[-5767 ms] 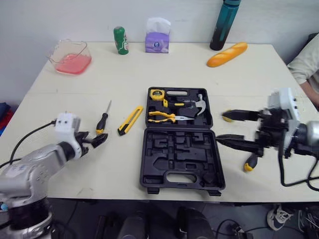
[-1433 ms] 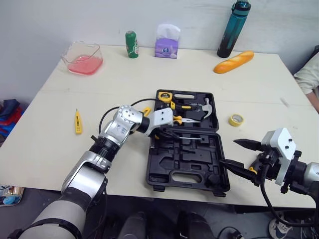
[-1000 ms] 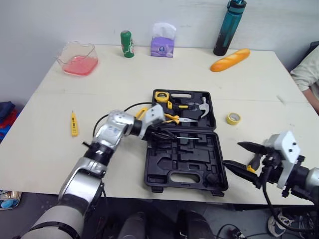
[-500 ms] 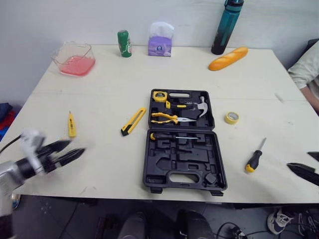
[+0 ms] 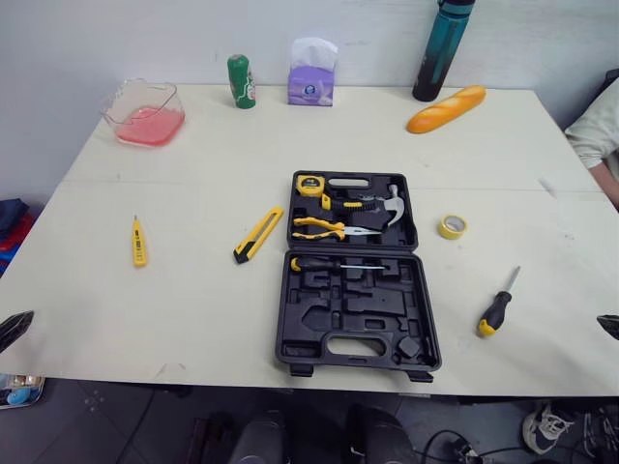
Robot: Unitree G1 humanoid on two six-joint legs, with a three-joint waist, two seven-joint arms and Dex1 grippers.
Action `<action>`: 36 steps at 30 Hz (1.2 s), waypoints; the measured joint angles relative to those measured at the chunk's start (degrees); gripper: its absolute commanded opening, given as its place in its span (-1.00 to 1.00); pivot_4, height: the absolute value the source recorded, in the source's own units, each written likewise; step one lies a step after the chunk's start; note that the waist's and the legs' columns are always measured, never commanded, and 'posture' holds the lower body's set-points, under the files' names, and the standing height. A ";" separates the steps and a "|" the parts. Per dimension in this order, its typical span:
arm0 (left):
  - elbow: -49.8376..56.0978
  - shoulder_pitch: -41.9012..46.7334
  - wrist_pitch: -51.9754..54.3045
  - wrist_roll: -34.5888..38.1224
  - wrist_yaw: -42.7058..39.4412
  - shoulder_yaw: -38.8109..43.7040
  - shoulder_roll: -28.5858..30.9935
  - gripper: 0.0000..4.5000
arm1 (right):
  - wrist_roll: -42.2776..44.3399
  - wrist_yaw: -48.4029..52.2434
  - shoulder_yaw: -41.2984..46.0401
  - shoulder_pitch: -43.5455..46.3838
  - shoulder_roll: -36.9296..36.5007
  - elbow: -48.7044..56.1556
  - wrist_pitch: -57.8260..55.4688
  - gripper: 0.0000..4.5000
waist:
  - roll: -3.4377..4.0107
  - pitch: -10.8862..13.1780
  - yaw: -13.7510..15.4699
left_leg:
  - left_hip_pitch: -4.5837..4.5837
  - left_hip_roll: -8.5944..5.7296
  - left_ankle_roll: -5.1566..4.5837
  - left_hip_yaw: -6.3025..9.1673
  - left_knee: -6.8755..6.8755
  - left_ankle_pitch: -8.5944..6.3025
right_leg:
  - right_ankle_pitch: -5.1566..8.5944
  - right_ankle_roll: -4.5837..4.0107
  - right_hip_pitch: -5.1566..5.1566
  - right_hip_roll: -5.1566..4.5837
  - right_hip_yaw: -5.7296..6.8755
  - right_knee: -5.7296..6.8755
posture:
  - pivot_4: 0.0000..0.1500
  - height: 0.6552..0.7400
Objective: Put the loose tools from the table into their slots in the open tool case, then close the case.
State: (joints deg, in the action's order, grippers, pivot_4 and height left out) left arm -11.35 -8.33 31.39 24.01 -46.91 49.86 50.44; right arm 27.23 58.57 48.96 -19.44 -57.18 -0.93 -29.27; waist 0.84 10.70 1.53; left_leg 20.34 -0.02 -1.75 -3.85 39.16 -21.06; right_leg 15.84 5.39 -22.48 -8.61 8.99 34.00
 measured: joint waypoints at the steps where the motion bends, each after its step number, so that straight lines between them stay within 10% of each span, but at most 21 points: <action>1: 1.77 1.07 0.88 0.78 0.05 -1.22 -0.08 0.98 | 0.50 -0.75 0.24 -0.26 0.78 2.54 -1.15 1.00 | 0.00 0.00 -0.01 | -0.01 0.01 0.03 0.00 -0.04 0.02 | 0.01 -0.01 0.00 0.02 0.00 0.01 | 1.00 1.00; 15: 28.52 26.89 12.89 16.49 -6.15 -34.55 -5.13 0.98 | 13.68 -36.09 -8.94 -2.22 28.74 49.61 -23.17 1.00 | -0.10 0.02 -0.38 | -0.04 -0.07 -0.13 -0.19 -0.07 0.36 | 0.00 0.01 -0.05 0.60 -0.20 0.39 | 1.00 1.00; 23: 29.22 46.02 12.49 19.65 -16.01 -49.03 -11.54 0.98 | 4.18 -63.64 -22.10 7.75 44.54 53.01 -29.59 1.00 | -0.02 0.01 -0.24 | -0.05 0.08 0.04 -0.34 -0.08 0.54 | 0.04 -0.07 -0.20 1.09 -0.60 0.49 | 1.00 1.00; 32: 21.44 52.30 4.95 14.95 -23.03 -58.56 -19.35 0.98 | -5.13 -72.31 -28.65 11.26 51.47 47.17 -27.90 1.00 | -0.02 0.01 -0.58 | -0.06 0.16 0.01 -0.61 -0.08 0.57 | 0.05 -0.06 -0.33 1.21 -0.82 0.54 | 1.00 1.00; 36: 19.31 53.88 2.98 13.50 -23.92 -59.61 -21.29 1.00 | -7.70 -73.67 -28.88 11.12 55.46 43.86 -23.70 0.40 | -0.02 0.01 -0.67 | -0.06 0.17 0.00 -0.61 -0.08 0.57 | 0.05 -0.06 -0.34 1.21 -0.84 0.54 | 1.00 1.00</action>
State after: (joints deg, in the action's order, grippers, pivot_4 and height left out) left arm 7.96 45.55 34.37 37.51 -70.83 -9.75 29.14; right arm 19.53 -15.10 20.07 -8.32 -1.71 42.93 -52.98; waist 0.82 10.72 0.86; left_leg 20.27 0.15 -1.75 -4.46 39.08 -20.49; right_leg 15.89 5.33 -22.82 -7.40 8.14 34.54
